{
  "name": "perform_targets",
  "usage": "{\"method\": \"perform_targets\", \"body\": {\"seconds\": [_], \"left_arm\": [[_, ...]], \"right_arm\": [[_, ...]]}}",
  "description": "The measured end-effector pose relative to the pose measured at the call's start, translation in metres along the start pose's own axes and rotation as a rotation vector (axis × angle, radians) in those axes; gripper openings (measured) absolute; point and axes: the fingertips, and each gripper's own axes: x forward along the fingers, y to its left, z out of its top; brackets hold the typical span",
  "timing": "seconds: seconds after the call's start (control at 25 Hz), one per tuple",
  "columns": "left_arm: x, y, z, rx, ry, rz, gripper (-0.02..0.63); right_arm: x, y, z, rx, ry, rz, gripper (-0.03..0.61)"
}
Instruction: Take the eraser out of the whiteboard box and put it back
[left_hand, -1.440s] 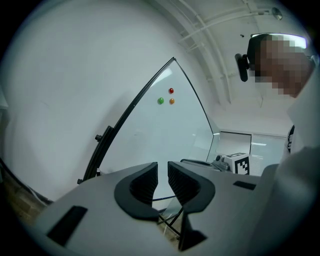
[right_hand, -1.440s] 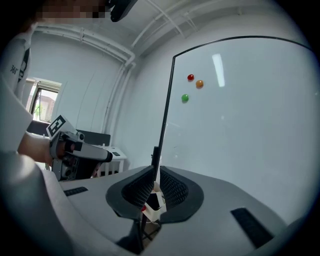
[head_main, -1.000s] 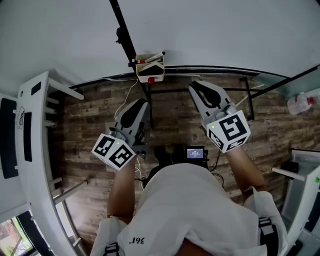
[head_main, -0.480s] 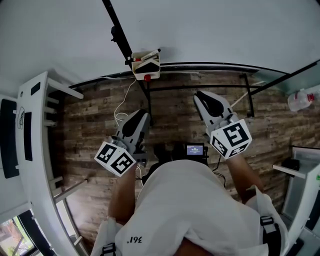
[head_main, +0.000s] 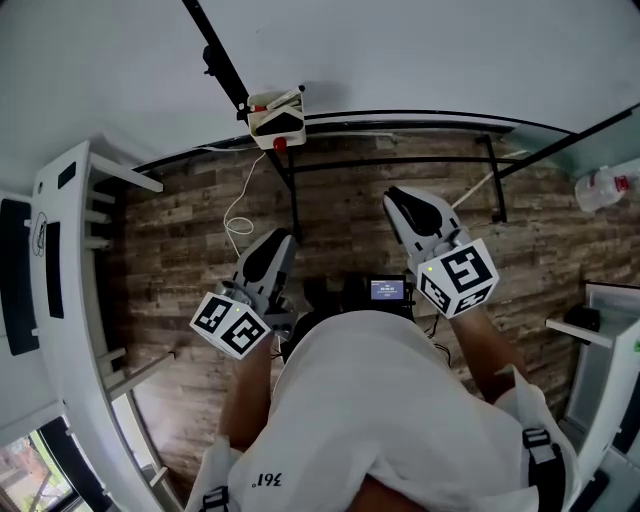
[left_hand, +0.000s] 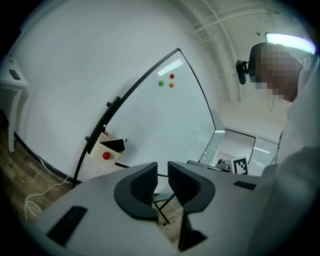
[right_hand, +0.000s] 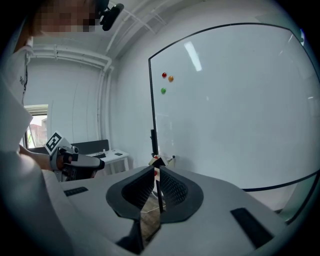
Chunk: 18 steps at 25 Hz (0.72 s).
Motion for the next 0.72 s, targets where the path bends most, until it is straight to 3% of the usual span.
{"method": "perform_targets", "body": {"seconds": [0.72], "left_arm": [[0.006,-0.044,-0.039,-0.005,0.061,-0.02,0.067]], "right_arm": [[-0.033,0.003,-0.025,-0.004,0.03,0.03,0.025]]}}
